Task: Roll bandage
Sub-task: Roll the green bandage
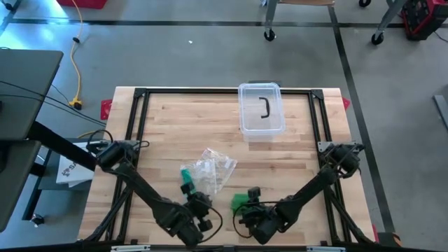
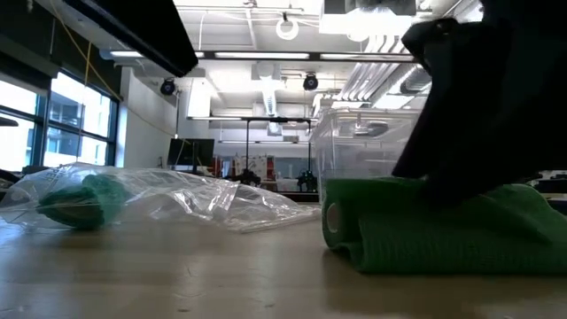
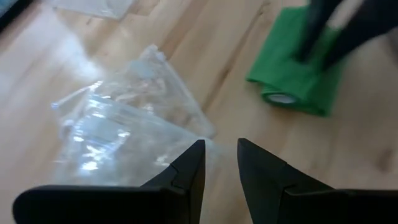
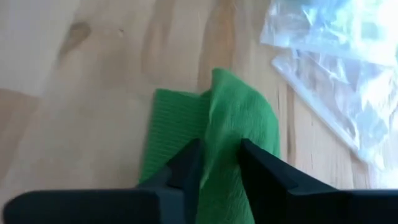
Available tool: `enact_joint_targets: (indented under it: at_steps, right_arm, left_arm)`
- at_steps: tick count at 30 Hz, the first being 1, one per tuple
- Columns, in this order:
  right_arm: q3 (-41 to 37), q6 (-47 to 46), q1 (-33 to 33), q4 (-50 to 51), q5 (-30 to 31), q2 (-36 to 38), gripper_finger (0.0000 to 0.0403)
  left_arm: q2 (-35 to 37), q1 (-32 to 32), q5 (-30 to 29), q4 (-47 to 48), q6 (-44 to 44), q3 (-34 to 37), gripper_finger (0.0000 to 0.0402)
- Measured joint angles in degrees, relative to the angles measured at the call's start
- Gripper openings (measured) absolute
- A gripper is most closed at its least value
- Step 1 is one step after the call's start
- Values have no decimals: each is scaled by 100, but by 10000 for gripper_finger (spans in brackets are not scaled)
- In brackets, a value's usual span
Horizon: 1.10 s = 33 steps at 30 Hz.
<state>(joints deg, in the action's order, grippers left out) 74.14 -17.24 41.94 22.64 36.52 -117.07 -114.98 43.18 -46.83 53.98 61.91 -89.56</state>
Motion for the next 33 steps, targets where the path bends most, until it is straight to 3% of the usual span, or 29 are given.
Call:
enact_joint_targets:
  at_steps: [9, 16, 19, 26, 33]
  right_arm:
    - [121, -37, 175, -92, 154, -1, 5]
    - [739, -88, 527, 352, 246, 5, 2]
    - [1059, -232, 734, 601, -9, 5, 1]
    - [1411, -630, 1236, 620, -1104, 16, 1]
    - [1411, -1239, 1547, 587, -1153, 16, 1]
  left_arm:
    - [-2, 317, -122, -639, 226, 0, 90]
    - [-4, 322, -166, -859, 354, 209, 90]
    - [-4, 236, -92, -1213, 336, 493, 90]
    - [-11, 42, -41, -2778, -323, 1244, 90]
    - [-39, -282, -11, -4180, -1106, 1836, 90]
